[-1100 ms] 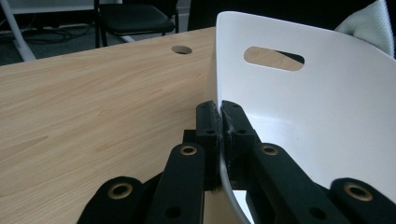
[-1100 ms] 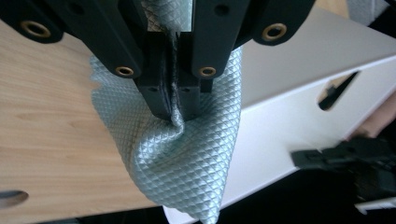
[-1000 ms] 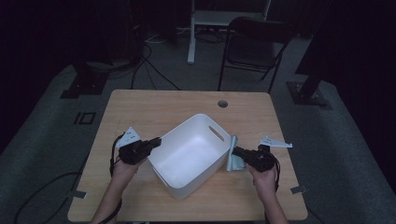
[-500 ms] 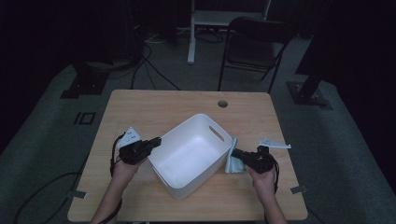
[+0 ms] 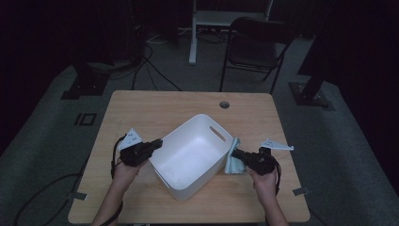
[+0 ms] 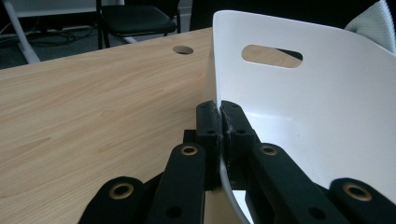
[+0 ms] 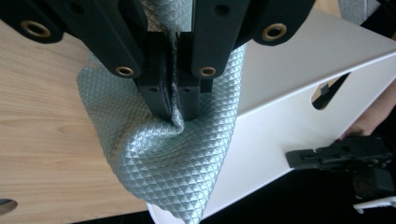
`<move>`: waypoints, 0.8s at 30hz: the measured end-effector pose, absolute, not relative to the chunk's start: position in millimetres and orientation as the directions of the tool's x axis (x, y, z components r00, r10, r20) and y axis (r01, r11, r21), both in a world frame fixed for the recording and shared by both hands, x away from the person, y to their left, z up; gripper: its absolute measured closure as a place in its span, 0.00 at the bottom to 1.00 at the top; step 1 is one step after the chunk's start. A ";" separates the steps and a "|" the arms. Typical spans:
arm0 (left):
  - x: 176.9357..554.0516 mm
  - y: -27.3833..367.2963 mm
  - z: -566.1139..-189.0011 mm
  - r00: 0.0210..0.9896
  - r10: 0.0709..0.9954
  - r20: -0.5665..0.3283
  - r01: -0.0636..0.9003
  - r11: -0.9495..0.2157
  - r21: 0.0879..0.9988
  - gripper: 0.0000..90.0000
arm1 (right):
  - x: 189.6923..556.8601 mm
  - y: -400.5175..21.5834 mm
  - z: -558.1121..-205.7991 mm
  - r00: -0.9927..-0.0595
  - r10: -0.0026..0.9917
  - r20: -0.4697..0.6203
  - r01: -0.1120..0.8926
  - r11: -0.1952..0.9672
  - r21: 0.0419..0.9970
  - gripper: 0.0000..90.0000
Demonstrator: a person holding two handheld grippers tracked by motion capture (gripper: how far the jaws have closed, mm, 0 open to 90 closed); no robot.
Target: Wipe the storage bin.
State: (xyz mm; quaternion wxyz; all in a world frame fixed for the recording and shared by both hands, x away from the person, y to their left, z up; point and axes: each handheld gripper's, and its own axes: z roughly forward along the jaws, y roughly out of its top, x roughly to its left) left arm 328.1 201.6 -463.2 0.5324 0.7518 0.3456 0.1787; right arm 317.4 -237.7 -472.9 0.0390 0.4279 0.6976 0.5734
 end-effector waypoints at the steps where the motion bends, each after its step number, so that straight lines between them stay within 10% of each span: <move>1: 327.9 201.5 -463.2 0.696 0.711 -0.099 0.329 -0.194 0.924 0.98 | 318.0 -237.2 -474.2 -0.628 0.645 0.435 0.555 -0.021 0.832 0.96; 24: 327.2 198.1 -463.2 0.689 0.718 -0.096 0.329 -0.193 0.924 0.97 | 313.0 -223.6 -472.8 -0.637 0.679 0.366 0.530 0.041 0.847 0.96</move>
